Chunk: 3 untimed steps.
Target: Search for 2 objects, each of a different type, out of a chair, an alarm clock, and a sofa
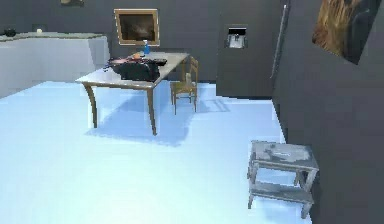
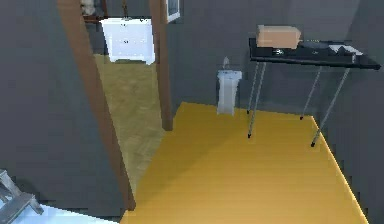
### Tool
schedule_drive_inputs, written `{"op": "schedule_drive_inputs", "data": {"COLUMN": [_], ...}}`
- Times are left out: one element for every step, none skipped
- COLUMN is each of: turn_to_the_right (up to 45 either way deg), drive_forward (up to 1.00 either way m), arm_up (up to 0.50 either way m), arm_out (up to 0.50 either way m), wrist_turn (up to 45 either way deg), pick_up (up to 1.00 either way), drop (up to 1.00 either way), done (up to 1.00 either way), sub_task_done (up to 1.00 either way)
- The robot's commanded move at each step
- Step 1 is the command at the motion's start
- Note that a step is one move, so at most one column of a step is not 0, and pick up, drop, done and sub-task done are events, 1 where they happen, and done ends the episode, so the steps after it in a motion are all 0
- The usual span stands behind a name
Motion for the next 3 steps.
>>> {"op": "schedule_drive_inputs", "data": {"turn_to_the_right": [0.0,3.0,0.0], "drive_forward": [1.0,0.0,0.7], "arm_up": [0.0,0.0,0.0], "arm_out": [0.0,0.0,0.0], "wrist_turn": [0.0,0.0,0.0], "pick_up": [0.0,0.0,0.0], "drop": [0.0,0.0,0.0], "done": [0.0,0.0,0.0], "sub_task_done": [0.0,0.0,0.0]}}
